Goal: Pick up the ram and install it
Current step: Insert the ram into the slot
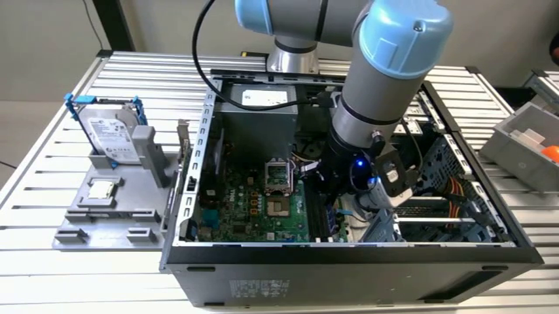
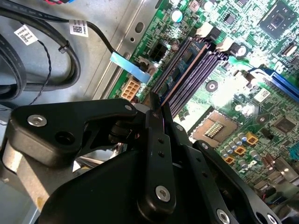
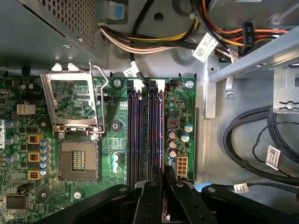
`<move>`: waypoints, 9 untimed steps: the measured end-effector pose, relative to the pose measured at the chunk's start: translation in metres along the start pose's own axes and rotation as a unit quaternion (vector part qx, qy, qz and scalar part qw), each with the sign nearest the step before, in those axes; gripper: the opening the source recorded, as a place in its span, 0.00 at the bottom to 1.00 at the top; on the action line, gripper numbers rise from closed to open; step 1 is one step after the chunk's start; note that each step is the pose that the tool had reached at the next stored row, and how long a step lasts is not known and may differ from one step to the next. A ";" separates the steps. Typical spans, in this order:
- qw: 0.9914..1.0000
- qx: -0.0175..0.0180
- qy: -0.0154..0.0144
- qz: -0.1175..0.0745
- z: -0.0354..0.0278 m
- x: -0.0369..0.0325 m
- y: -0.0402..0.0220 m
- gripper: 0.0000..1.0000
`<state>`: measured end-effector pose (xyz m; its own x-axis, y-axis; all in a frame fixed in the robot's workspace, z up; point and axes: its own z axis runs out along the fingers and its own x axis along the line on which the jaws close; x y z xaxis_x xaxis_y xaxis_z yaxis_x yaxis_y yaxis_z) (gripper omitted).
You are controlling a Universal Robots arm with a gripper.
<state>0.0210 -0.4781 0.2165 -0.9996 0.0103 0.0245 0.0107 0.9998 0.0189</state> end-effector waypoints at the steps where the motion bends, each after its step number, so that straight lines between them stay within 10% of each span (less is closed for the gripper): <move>1: 1.000 0.000 0.000 0.000 0.0001 0.0000 0.0002 0.00; 9: 1.000 0.000 0.000 0.000 0.0004 0.0000 0.0008 0.00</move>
<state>0.0209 -0.4773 0.2161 -0.9996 0.0103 0.0247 0.0107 0.9998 0.0189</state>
